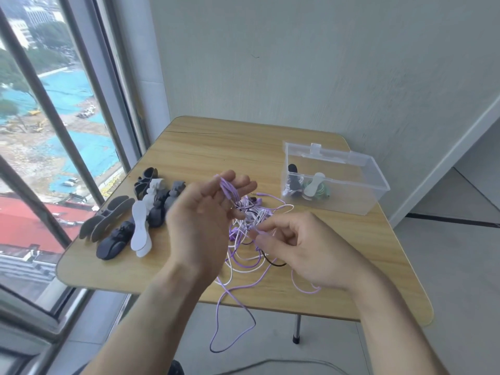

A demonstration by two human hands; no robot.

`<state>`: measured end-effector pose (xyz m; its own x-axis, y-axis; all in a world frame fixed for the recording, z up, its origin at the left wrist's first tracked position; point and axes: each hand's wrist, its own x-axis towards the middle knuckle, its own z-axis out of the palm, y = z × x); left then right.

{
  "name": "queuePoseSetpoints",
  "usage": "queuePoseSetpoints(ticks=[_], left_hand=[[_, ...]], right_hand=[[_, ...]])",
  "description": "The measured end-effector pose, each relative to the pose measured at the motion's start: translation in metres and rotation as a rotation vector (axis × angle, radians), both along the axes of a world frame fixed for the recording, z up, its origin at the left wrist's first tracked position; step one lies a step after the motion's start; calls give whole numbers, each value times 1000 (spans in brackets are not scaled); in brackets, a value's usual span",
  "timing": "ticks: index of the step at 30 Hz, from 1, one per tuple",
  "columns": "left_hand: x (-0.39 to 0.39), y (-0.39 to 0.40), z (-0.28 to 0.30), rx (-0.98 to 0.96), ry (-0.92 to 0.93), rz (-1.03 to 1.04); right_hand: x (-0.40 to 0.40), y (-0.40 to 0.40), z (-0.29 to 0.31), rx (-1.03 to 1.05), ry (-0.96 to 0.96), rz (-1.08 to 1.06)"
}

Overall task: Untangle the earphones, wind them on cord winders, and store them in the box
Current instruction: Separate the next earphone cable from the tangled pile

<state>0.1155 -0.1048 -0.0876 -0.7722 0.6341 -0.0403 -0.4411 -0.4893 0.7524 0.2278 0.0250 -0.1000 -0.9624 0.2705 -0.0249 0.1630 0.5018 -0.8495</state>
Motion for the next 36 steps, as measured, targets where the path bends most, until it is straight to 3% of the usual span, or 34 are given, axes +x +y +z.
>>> queuePoseSetpoints(ticks=[6,11,15,18,20,23,28,30,32,36], left_hand=[[14,4,-15,-400,646,-28],[20,5,-19,-578,1084,-163],[24,7,-14,-676,1145,-150],[23,7,-11,-811,1165,-148],[22,3,-9,-809,1104,-146],[20,2,-4,-652,850,-184],[9,5,3,-236,85,-50],[4,4,3,-81,-117,-67],[0,3,1,3,-187,-73],[-1,3,1,-14,-102,-51]], right_hand=[[5,1,15,-107,128,-37],[19,13,24,-159,100,-50],[23,14,26,-71,71,-55],[22,16,26,-3,100,-227],[24,23,24,26,110,-305],[26,30,23,-39,142,-292],[25,31,24,-65,82,-246],[22,26,23,-63,26,-183],[19,21,21,-61,-4,-117],[12,10,20,-114,4,-80]])
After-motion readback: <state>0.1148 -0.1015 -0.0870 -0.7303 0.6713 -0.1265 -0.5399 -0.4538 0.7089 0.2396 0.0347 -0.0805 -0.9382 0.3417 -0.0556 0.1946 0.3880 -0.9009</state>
